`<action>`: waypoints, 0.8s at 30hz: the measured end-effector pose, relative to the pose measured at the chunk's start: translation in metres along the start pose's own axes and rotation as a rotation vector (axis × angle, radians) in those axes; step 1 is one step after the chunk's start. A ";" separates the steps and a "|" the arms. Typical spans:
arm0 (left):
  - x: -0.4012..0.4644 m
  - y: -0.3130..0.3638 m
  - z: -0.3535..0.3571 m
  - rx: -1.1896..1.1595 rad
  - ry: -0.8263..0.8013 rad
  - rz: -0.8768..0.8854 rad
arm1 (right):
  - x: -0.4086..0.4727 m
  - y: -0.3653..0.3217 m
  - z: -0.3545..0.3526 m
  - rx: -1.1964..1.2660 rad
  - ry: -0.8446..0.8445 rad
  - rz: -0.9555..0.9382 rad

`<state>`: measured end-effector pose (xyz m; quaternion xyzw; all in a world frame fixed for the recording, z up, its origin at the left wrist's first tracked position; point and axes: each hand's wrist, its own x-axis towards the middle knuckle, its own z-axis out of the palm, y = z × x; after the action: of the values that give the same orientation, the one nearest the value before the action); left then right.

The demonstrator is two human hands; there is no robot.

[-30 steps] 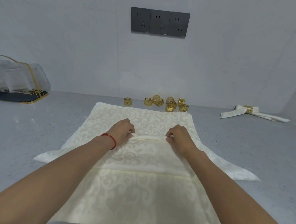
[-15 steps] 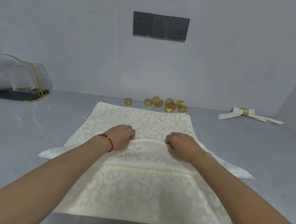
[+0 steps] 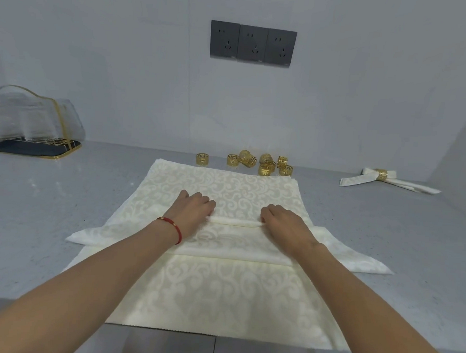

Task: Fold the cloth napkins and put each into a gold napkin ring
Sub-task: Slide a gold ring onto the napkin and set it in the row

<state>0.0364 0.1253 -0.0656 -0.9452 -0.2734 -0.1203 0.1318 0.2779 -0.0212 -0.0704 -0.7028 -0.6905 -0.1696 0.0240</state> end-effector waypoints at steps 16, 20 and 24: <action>-0.014 -0.007 -0.003 -0.419 -0.111 -0.242 | -0.018 0.009 -0.001 0.386 -0.020 0.205; -0.017 0.000 -0.009 -0.206 -0.102 -0.198 | -0.020 0.007 -0.008 0.180 -0.001 0.114; -0.021 0.007 -0.019 0.042 -0.121 -0.080 | -0.028 -0.002 -0.015 -0.010 -0.004 -0.029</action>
<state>0.0197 0.1033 -0.0557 -0.9362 -0.3207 -0.0625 0.1298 0.2737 -0.0524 -0.0645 -0.6932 -0.6998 -0.1720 0.0165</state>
